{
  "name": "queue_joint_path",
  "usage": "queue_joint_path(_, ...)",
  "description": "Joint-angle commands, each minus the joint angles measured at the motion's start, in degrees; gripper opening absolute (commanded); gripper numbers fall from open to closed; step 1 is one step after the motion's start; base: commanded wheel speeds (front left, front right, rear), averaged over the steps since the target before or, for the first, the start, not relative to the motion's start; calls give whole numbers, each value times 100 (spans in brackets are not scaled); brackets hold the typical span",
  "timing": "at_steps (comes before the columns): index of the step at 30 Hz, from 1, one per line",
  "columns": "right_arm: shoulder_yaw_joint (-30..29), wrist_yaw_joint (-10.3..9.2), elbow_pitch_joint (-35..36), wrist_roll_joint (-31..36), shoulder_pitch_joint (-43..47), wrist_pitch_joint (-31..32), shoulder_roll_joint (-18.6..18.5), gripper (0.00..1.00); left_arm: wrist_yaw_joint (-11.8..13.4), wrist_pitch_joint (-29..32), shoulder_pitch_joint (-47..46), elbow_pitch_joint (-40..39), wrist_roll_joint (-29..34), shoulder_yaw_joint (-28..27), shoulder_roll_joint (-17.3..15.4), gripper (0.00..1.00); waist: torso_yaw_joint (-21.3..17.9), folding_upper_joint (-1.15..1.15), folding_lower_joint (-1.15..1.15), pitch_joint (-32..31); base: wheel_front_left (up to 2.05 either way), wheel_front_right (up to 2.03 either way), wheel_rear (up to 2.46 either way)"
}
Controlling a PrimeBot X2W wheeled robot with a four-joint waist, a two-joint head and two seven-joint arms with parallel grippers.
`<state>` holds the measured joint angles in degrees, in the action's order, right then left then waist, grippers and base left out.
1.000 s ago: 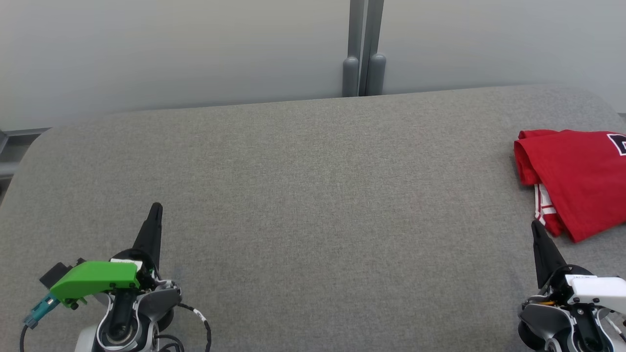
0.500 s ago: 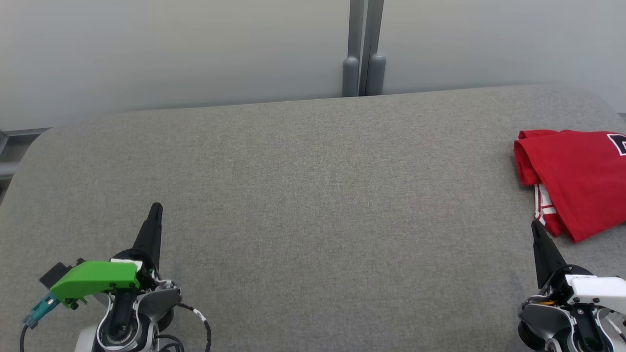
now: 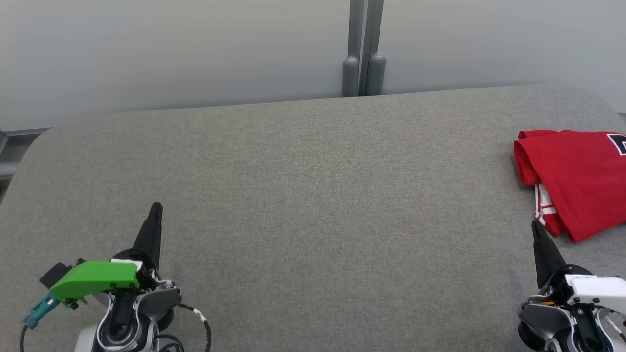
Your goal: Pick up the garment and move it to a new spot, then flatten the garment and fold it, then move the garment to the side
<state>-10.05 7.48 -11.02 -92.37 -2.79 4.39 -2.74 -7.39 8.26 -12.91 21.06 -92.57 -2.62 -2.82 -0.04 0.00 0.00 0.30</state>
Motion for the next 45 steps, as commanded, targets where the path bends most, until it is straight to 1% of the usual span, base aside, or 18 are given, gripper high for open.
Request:
queue_joint_path(1,-8,2,17,-41,-54,7,-26,0,-27,5,-72,-12,-4,-15,-4,0,0,0,0,0,0,0,0)
queue_joint_path(45,-7,2,18,-41,-54,6,-26,0,-27,5,-72,-14,-4,-14,-4,0,0,0,0,0,0,0,0)
